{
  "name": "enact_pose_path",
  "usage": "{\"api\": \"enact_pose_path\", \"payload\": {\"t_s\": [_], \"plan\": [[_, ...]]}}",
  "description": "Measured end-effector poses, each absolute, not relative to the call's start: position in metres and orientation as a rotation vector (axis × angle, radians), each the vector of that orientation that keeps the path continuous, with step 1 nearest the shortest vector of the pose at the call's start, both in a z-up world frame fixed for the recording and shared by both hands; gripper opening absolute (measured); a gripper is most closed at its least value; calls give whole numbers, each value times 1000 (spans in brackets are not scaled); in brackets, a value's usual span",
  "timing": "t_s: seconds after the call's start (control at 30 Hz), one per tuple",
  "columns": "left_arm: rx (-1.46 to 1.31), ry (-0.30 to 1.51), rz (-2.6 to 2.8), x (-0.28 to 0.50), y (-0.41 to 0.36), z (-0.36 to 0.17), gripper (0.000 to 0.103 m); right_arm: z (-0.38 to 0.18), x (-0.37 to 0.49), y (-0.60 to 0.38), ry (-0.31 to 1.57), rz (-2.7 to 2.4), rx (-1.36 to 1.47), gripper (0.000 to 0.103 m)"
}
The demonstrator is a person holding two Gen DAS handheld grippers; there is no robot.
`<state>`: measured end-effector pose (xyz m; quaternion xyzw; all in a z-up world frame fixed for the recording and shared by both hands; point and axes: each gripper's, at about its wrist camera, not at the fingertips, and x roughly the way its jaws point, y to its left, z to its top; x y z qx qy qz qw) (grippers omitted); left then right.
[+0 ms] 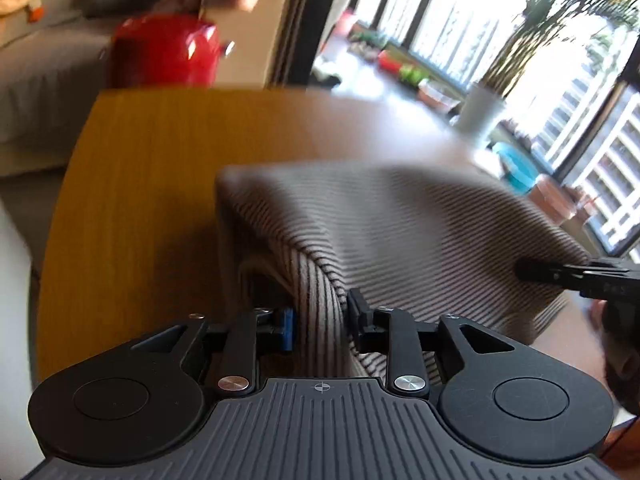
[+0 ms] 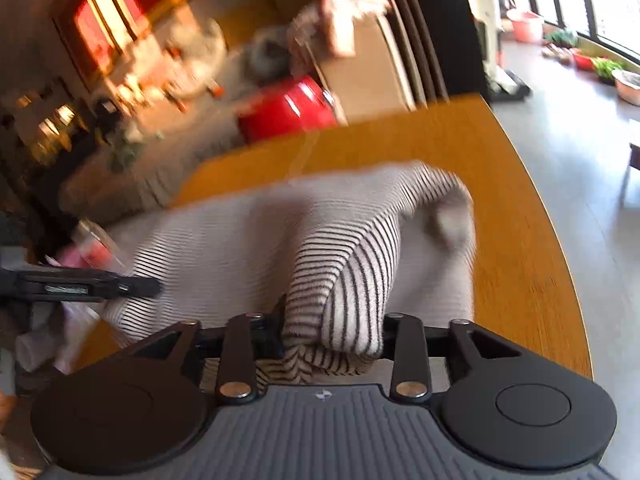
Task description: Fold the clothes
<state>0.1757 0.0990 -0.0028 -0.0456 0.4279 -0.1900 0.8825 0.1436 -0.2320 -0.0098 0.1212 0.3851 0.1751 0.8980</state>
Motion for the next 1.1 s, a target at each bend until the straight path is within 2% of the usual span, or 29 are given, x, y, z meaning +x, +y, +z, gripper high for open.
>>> {"api": "enact_pose_path", "payload": {"t_s": [0.07,0.2,0.27,0.43,0.47,0.53,0.57,0.6,0.7,0.9,1.1], "plan": [[-86,883,-371,172,98,-7,40,-12,141,-236,789,351,275,45],[-40,857,-340,159,94,2,53,4,136,-244,757,306,238,66],[-31,851,-336,156,93,7,54,14,134,-249,723,279,223,78],[-32,841,-338,149,92,15,55,35,139,-254,645,245,154,83],[-34,837,-340,148,91,17,58,38,141,-251,630,248,136,85],[-42,826,-345,146,89,22,64,41,147,-244,599,259,102,95],[-47,820,-353,145,88,25,73,40,151,-239,582,262,87,103],[-52,812,-372,144,86,27,81,40,156,-233,569,271,73,103],[-75,791,-475,141,79,33,91,35,178,-214,566,316,11,103],[-218,875,-627,148,69,18,92,-4,220,-191,732,229,-169,103],[-273,897,-580,177,71,-2,89,-10,200,-211,786,207,-37,103]]}}
